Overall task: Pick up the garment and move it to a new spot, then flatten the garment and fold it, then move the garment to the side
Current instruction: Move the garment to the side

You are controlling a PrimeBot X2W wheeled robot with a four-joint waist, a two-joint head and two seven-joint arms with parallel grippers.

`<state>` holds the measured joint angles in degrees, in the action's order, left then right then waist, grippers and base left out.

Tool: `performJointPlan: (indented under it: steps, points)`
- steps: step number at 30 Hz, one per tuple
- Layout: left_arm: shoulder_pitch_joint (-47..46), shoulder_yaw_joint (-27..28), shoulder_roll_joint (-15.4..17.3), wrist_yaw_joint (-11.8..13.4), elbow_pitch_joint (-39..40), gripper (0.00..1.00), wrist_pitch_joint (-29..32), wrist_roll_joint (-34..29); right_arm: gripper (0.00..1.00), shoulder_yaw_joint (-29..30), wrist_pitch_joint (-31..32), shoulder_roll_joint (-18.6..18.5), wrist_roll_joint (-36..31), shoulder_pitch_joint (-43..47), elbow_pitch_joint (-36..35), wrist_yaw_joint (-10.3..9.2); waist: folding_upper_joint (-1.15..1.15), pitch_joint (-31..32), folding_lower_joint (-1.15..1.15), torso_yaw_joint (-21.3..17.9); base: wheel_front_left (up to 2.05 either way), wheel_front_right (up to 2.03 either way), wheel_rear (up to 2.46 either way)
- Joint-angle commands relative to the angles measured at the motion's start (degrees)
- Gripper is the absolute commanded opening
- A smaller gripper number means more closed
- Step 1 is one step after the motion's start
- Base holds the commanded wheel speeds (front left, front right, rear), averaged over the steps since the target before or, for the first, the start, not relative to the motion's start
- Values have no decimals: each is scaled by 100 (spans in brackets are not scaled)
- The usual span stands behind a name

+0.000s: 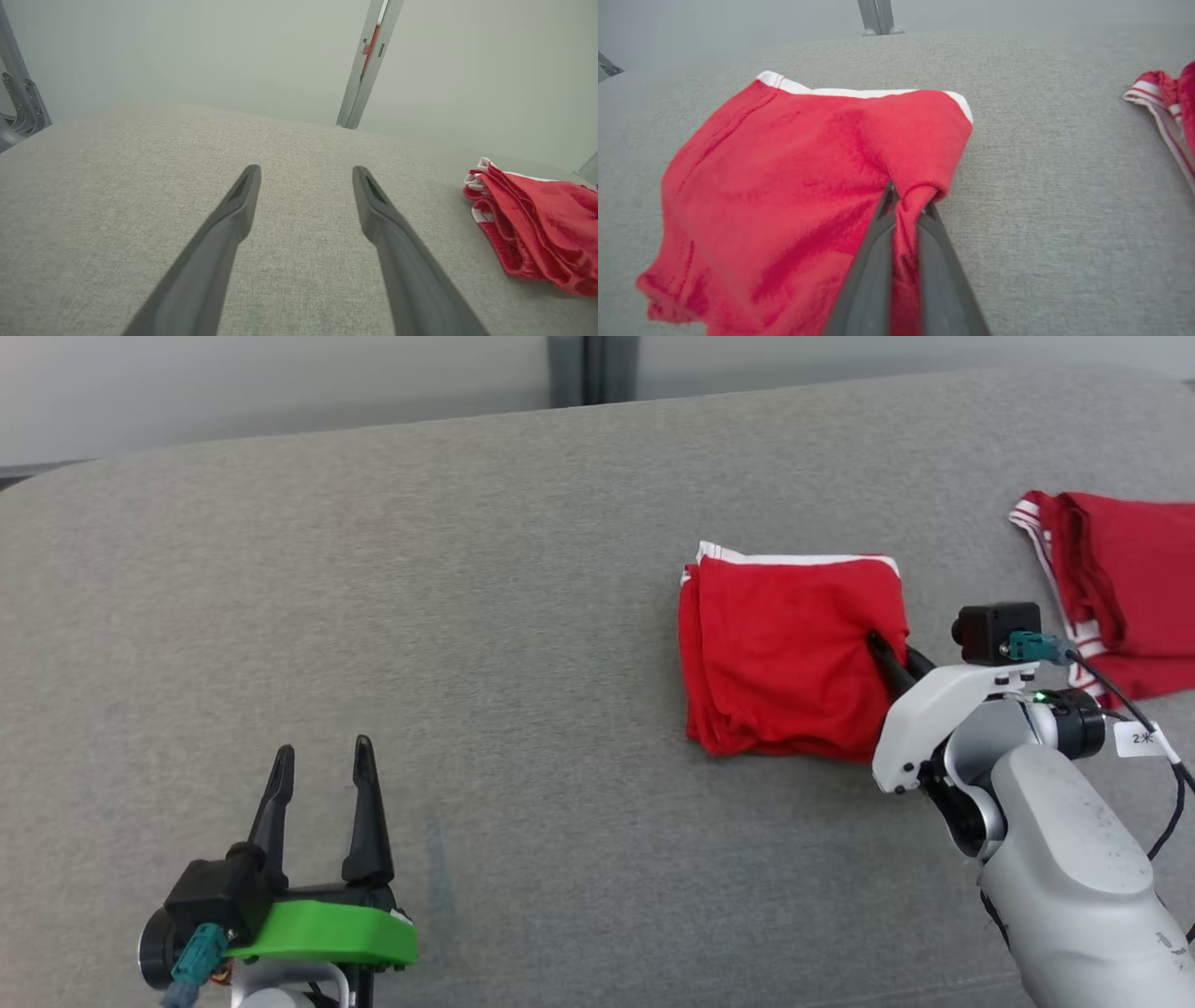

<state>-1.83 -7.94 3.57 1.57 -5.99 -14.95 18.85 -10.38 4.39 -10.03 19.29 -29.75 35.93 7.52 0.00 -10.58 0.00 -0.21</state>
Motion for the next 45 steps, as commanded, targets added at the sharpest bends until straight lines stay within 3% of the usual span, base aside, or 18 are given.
performJointPlan:
  steps: [1, 6, 13, 25, 33, 45]
  points:
    - [-151, 3, 102, -1, 34, 100, 14, -47, 0, 12, -64, -19, 2, -83, -71, -7, 0, -505, 0, -1166, 0, 0, 0]
    - [-336, -32, 259, -20, 116, 100, 156, -132, 0, 91, -178, 1, 27, -112, -192, -7, 0, -760, 0, -1795, 0, 0, 0]
    - [-466, -104, 348, -56, 96, 100, 246, -168, 0, 145, -312, 59, 40, -87, -124, -8, 0, -820, 0, -1994, 0, 0, 0]
    - [-281, -182, 233, 15, -32, 100, 152, -50, 0, 24, -143, -513, -248, -530, -116, -8, 0, -511, 0, -1314, 0, 0, 0]
    - [-158, -242, 173, 56, -29, 100, 84, 17, 0, -238, 324, -1277, -416, -996, -295, -8, 0, -379, 0, -821, 0, 0, 0]
    - [-184, -298, 219, 76, 61, 100, 92, 28, 0, -529, 968, -2367, -166, -1407, -232, -8, 0, -574, 0, -446, 0, 0, 0]
